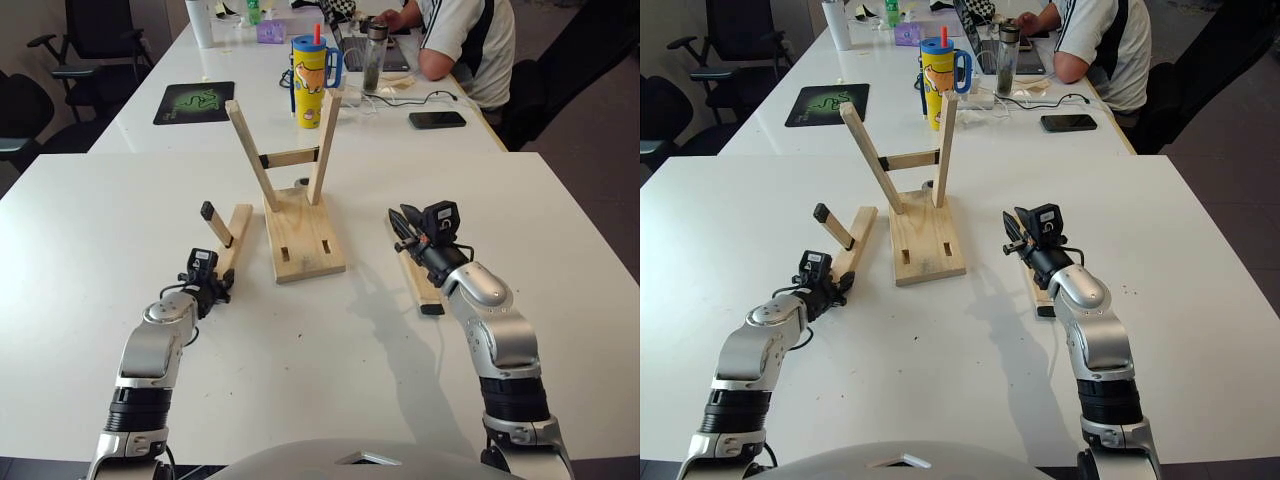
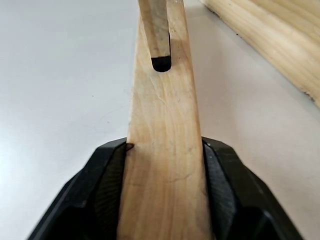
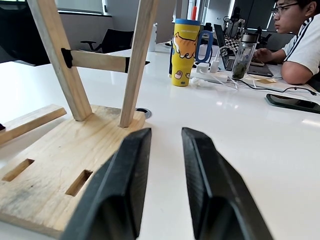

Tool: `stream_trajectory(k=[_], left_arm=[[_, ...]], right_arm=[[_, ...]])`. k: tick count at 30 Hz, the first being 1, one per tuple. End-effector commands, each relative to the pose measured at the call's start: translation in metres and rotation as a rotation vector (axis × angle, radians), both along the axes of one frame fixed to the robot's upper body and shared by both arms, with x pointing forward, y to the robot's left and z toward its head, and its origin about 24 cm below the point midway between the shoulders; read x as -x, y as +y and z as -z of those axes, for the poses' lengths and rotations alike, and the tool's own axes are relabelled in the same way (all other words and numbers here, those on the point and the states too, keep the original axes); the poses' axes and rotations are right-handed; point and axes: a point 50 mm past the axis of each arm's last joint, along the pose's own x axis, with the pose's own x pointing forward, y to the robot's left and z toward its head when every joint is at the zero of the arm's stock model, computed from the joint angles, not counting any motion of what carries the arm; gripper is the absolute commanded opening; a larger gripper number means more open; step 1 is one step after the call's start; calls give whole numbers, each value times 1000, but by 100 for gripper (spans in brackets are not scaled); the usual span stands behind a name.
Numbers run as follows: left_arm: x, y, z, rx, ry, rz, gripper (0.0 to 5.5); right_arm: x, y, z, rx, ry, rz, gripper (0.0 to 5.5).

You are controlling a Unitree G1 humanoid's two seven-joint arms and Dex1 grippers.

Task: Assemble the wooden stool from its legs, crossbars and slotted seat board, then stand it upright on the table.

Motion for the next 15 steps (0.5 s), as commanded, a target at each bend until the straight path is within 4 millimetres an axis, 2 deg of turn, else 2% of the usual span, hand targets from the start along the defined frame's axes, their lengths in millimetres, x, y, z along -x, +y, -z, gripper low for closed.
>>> stream_trajectory(k=[1,5,7,10,12,15], left_arm=[[-13,19,-26,-53,-180,-75,203],[-27,23,-75,-78,-492,-74,203],[-28,18,-102,-87,-655,-11,203],[-25,13,-137,-70,-846,66,203],[-23,2,-156,-41,-930,158,203],[-16,-30,-166,48,-938,374,203]], right_arm=[[-9,0,-15,-76,-3,-17,114],[-16,7,-38,-288,41,-73,114],[-17,14,-51,-448,98,-151,114],[-16,23,-70,-608,161,-274,146],[-13,30,-83,-679,178,-355,171],[-9,38,-100,-771,205,-455,222]])
